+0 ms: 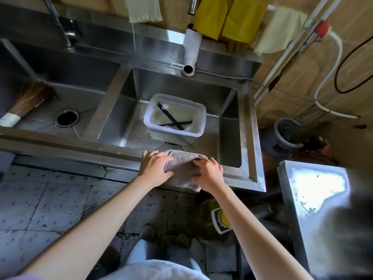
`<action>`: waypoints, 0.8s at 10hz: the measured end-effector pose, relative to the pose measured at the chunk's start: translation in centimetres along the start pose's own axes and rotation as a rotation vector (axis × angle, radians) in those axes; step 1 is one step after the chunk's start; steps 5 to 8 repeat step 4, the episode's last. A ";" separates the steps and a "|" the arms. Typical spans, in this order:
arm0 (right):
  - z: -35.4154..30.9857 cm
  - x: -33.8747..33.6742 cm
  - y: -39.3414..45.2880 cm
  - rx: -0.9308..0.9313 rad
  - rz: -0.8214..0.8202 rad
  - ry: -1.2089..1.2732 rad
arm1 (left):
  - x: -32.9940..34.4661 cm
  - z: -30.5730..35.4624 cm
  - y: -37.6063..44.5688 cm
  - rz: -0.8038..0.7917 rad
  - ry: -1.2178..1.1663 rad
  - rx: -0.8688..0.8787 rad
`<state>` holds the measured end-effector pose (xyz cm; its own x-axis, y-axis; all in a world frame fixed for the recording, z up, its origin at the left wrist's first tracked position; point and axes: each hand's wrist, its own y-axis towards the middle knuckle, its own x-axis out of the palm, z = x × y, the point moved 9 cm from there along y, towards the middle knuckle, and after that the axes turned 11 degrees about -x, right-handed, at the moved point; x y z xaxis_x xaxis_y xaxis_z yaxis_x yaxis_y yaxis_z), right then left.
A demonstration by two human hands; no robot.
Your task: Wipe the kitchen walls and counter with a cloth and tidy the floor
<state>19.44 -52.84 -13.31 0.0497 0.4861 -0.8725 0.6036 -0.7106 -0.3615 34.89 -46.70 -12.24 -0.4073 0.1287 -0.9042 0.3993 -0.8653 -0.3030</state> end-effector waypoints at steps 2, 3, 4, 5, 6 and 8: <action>0.1 -2.3 -0.3 -0.011 0.166 0.220 | -1.3 0.8 0.5 0.061 -0.158 -0.007; 0.0 -3.6 -0.6 -0.018 0.237 0.362 | -2.3 1.2 0.4 0.055 -0.360 -0.025; 0.8 -4.0 -0.9 0.075 0.304 0.600 | -2.8 0.6 0.0 -0.008 -0.640 -0.131; 0.8 -4.0 -0.9 0.075 0.304 0.600 | -2.8 0.6 0.0 -0.008 -0.640 -0.131; 0.8 -4.0 -0.9 0.075 0.304 0.600 | -2.8 0.6 0.0 -0.008 -0.640 -0.131; 0.8 -4.0 -0.9 0.075 0.304 0.600 | -2.8 0.6 0.0 -0.008 -0.640 -0.131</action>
